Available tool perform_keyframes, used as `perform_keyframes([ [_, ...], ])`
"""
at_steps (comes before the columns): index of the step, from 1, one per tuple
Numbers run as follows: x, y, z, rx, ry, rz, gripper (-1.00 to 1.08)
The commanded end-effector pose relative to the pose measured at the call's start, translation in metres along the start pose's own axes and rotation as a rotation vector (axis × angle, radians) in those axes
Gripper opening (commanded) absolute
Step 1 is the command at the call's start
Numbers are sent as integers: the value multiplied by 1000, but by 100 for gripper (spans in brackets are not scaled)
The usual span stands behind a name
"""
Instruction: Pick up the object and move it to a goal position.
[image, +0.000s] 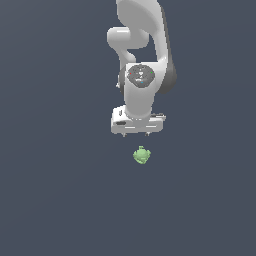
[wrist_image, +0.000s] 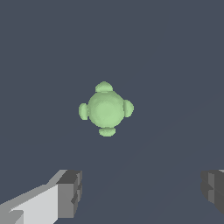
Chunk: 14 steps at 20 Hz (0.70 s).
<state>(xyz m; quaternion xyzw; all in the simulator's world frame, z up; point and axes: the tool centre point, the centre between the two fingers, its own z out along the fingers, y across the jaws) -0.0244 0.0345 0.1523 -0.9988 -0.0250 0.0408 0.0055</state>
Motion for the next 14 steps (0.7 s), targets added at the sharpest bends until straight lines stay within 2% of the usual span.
perform_keyframes([
  [1, 1, -1, 1, 0, 1, 11, 100],
  [14, 14, -9, 17, 4, 21, 202, 100],
])
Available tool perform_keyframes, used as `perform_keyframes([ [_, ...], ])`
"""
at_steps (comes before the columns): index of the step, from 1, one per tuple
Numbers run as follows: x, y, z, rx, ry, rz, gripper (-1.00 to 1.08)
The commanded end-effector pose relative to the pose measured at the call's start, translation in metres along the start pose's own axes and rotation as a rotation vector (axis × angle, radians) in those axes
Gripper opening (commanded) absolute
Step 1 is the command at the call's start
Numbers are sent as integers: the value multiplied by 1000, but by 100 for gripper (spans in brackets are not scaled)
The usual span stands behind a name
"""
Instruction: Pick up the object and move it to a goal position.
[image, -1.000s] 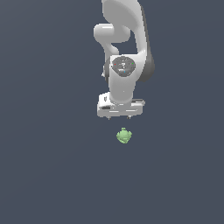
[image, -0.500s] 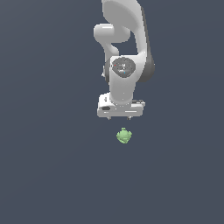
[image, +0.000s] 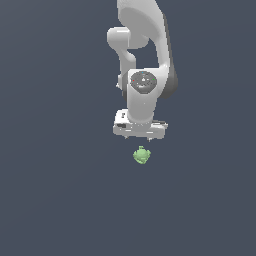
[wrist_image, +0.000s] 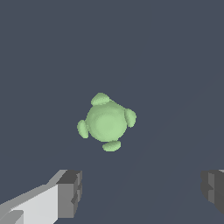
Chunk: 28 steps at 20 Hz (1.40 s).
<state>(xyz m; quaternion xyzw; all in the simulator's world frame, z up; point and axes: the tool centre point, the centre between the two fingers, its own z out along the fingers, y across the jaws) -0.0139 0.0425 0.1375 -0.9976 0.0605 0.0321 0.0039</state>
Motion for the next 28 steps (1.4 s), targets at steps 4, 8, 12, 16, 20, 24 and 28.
perform_keyframes([
  [4, 8, -7, 11, 3, 14, 131, 100],
  [8, 13, -12, 20, 5, 26, 233, 100],
  [12, 19, -17, 28, 7, 37, 333, 100],
  [16, 23, -21, 35, 9, 48, 416, 100],
  [20, 26, -24, 41, 11, 55, 478, 100],
  [24, 28, -26, 44, 13, 61, 519, 100],
  [28, 29, -27, 46, 14, 64, 539, 100],
])
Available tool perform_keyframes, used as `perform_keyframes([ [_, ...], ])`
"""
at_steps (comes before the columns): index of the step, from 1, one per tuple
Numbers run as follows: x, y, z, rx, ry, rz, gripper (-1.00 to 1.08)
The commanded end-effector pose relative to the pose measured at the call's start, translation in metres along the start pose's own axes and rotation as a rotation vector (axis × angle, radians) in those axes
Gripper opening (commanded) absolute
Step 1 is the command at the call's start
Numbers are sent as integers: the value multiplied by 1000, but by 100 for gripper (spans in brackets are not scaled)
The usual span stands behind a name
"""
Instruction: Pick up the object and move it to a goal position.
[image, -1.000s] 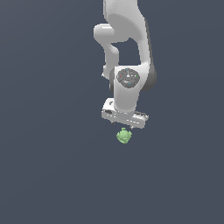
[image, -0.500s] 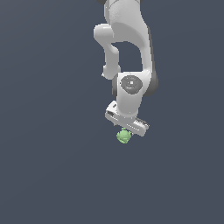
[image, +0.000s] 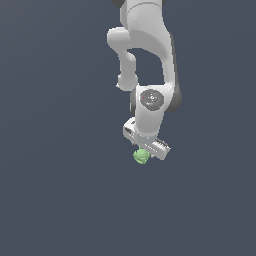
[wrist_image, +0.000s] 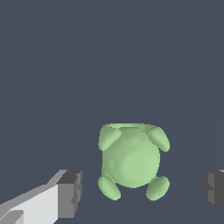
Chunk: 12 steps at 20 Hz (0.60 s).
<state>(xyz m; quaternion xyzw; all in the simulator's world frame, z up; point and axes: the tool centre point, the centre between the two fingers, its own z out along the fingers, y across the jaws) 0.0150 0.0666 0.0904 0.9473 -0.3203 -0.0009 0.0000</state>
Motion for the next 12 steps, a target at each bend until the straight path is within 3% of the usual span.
perform_keyframes([
  [1, 0, -1, 1, 1, 2, 10, 100],
  [12, 0, 0, 31, 0, 1, 10, 100],
])
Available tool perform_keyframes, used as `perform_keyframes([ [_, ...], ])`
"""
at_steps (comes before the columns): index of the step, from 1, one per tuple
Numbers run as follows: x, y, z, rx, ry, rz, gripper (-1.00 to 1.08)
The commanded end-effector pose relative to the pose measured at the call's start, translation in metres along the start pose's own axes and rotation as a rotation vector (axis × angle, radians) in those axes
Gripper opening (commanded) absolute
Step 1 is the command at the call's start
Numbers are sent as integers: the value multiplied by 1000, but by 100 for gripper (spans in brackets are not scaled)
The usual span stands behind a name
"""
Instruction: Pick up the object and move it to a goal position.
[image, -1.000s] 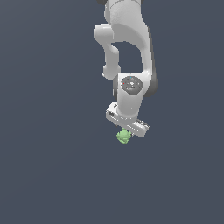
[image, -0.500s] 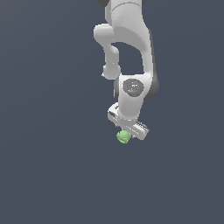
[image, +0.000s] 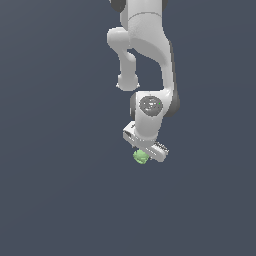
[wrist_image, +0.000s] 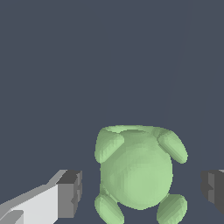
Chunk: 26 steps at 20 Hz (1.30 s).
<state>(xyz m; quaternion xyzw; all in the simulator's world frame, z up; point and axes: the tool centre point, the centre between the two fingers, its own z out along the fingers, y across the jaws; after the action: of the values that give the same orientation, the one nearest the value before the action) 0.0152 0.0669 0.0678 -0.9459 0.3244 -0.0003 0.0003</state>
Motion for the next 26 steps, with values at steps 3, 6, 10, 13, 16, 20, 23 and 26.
perform_keyframes([
  [3, -1, 1, 22, -1, -1, 2, 100],
  [6, 0, 0, 28, -1, 0, 3, 100],
  [10, 0, 0, 28, -1, 0, 3, -100],
  [13, 0, 0, 28, -1, 0, 3, -100],
  [16, 0, 0, 28, -1, 0, 3, -100],
  [20, 0, -1, 28, 0, 0, 2, -100],
  [23, -4, -2, 27, 0, 0, 2, -100],
  [26, -13, -3, 26, 0, 0, 2, -100],
])
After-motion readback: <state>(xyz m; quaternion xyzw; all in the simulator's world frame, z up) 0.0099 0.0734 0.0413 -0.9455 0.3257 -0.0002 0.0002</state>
